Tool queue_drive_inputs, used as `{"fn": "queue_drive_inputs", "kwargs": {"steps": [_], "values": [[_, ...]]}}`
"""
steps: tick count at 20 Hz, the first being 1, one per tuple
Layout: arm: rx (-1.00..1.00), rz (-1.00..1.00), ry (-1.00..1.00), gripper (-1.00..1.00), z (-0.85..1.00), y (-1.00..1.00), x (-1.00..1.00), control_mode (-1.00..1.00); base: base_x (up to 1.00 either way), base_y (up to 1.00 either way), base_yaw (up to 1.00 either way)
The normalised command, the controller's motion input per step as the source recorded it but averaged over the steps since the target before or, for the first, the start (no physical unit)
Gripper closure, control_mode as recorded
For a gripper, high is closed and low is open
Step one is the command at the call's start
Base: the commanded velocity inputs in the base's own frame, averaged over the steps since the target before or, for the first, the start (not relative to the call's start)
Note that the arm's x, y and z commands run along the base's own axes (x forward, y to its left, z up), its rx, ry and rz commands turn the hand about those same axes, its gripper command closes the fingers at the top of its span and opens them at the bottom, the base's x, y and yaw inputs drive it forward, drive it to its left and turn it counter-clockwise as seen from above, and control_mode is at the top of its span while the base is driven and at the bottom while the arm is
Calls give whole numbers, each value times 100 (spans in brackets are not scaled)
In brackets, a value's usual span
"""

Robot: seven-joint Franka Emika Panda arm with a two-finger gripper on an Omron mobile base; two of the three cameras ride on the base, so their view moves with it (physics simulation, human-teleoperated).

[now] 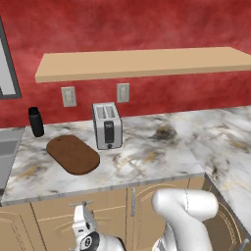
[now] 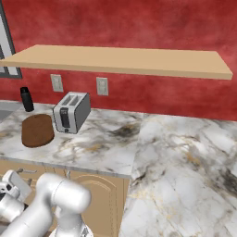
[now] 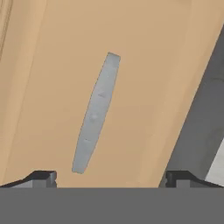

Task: Open the drawer on the left and place the cutting tools on the cutting board.

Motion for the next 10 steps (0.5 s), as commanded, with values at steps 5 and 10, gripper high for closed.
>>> {"fn": "queue_drive_inputs", "kwargs": {"steps": [5,10], "values": [[0,0,0,-100,-18,31,33,-100,0,0,0],[-2,0,0,-100,-17,29,35,-100,0,0,0]]}}
